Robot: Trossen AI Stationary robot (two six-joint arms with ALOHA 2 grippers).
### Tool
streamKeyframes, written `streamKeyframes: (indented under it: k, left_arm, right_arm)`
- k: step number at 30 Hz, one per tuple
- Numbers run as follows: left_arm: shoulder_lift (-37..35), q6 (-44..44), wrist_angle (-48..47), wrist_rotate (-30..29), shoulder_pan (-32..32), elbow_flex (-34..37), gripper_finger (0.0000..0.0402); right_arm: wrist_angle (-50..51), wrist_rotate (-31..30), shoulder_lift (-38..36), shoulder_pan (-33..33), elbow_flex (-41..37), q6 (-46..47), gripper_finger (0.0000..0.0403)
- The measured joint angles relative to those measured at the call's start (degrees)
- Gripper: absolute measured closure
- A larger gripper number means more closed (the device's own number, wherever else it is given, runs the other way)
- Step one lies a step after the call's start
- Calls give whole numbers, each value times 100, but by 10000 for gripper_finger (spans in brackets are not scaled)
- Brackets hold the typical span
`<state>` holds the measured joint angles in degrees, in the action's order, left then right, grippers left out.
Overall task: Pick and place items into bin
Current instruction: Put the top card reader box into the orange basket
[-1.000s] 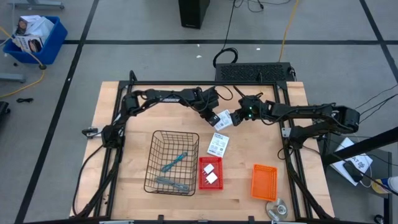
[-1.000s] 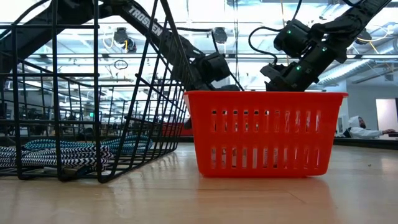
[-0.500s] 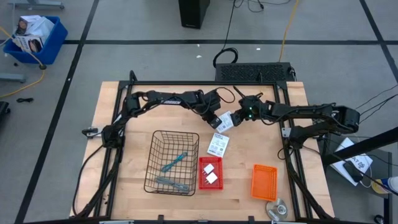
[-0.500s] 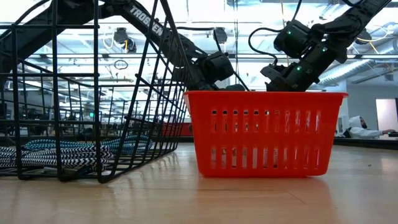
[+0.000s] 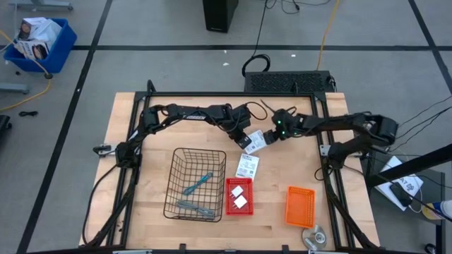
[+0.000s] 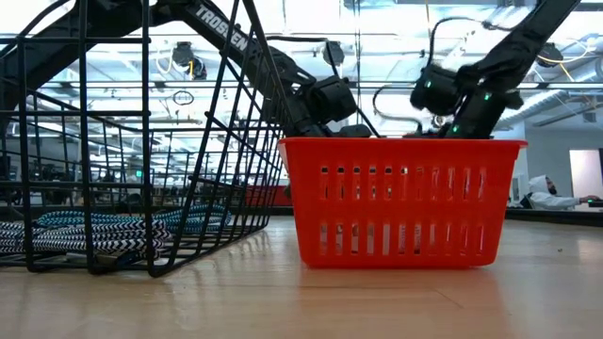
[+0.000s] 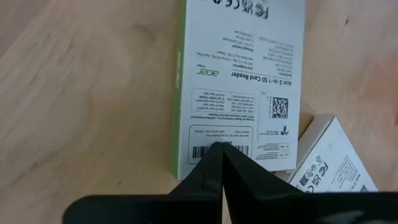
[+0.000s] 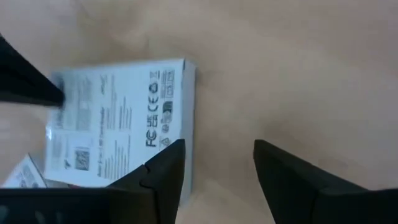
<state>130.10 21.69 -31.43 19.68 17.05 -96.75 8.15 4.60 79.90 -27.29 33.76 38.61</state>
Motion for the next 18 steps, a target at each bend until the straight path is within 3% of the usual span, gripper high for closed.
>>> streamKeyframes:
  k: [6, 11, 18]
  left_arm:
    - [-9, -79, -59, 38, -22, 7, 398]
    - [67, -85, 115, 43, -86, 7, 398]
    - [162, -58, 315, 180, -235, 7, 398]
  right_arm:
    - [-783, 631, 857, -44, 26, 130, 229]
    - [-1880, 1465, 980, -67, -8, 338, 227]
    - [-2643, 2600, 1064, 18, -37, 721, 228]
